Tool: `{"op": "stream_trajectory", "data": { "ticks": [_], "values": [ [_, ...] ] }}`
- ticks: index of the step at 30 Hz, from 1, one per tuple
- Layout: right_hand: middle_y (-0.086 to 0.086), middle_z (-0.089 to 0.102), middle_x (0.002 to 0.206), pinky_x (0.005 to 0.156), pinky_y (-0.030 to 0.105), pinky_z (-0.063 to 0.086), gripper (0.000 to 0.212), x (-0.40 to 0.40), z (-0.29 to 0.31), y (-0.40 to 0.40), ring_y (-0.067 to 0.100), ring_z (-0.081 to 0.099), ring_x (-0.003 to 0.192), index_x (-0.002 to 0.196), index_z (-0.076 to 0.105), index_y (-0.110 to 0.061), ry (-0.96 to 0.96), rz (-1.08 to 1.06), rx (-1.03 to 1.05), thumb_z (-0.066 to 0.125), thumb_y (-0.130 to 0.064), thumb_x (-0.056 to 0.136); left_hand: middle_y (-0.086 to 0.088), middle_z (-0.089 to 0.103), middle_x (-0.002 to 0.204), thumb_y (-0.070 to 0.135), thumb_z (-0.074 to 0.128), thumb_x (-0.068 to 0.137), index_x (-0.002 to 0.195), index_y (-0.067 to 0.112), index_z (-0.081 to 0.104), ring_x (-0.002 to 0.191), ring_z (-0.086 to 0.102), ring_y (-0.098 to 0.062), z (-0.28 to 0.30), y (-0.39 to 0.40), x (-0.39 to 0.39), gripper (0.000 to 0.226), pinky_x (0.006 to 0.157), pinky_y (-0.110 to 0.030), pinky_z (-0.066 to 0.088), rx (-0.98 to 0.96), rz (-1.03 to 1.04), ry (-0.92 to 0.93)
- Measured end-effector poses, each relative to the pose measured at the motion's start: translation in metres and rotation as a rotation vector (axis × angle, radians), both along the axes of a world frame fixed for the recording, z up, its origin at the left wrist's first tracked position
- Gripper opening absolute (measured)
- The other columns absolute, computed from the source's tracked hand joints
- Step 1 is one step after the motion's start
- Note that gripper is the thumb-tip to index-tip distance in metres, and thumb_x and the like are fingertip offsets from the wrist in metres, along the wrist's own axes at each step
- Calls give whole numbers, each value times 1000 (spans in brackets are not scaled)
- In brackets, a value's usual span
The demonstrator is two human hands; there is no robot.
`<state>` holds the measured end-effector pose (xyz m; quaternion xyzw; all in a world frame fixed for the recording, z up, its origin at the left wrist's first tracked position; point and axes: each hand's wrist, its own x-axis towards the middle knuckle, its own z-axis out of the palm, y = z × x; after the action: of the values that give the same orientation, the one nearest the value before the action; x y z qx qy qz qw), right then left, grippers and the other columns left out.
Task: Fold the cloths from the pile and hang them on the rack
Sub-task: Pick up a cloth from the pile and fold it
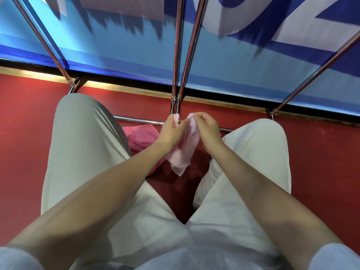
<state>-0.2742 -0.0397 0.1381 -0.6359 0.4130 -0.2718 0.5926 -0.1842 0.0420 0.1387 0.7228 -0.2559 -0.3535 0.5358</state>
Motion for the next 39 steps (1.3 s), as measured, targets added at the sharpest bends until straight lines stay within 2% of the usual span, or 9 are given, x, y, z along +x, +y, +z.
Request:
{"op": "stream_trajectory", "data": {
  "ticks": [2,5,10,16,19,24,30,36,39],
  "values": [
    [-3,67,82,72,20,46,17,1,0,0,3,59,75,88,67,-13,-4,-10,2,51,-11,95,0,43,68,23,56,97,78,20,39,58,42,-10,2,0,1,26,51,-15,39,-17,-4,29],
    [-8,64,80,67,9,44,16,4,-1,2,-8,57,69,91,66,-8,21,5,-31,50,-9,95,-5,54,73,31,55,96,86,12,49,64,52,-16,-2,-1,4,23,59,-31,44,-12,-75,26],
    [-5,61,91,70,5,40,15,5,-4,1,3,55,84,95,59,-9,97,-21,-124,44,-7,96,-6,52,76,22,46,97,85,14,51,71,50,-18,-3,-6,-7,16,66,-33,41,35,-46,10],
    [-6,55,78,64,20,43,18,-6,-4,6,6,53,70,113,55,-16,110,124,-198,48,-13,97,-5,56,73,18,38,103,84,12,51,64,55,-14,8,-14,-7,24,54,-21,46,-18,99,317],
    [-6,54,77,64,28,46,20,-8,-5,10,10,55,68,116,53,-21,153,167,-223,48,-17,97,-5,60,74,18,40,102,83,14,53,69,60,-16,14,-18,-2,23,65,-26,50,-65,125,376],
    [0,57,76,66,37,43,12,-13,-12,4,17,52,70,98,57,-11,281,177,-258,45,-11,95,-5,59,80,24,42,101,81,19,53,80,58,-19,20,-23,-1,23,77,-35,49,-97,107,309],
    [-7,41,65,57,27,29,30,-17,-20,0,13,38,60,70,41,-24,446,181,-211,38,-2,91,-4,54,76,21,44,100,82,14,52,75,52,-17,34,-28,15,21,71,-30,45,-189,243,394],
    [-8,44,71,64,28,30,22,-21,-31,-7,17,44,76,99,56,-7,478,98,-89,35,-3,94,-1,58,85,20,48,97,120,11,56,93,56,-22,51,-21,61,26,77,-32,46,-232,505,555],
    [-9,44,71,68,27,31,21,-20,-30,-10,9,41,68,83,51,-15,430,44,-62,37,-13,99,-2,62,117,24,45,99,141,12,44,112,57,-21,51,-14,87,44,93,-34,47,-274,631,520]
  ]
}}
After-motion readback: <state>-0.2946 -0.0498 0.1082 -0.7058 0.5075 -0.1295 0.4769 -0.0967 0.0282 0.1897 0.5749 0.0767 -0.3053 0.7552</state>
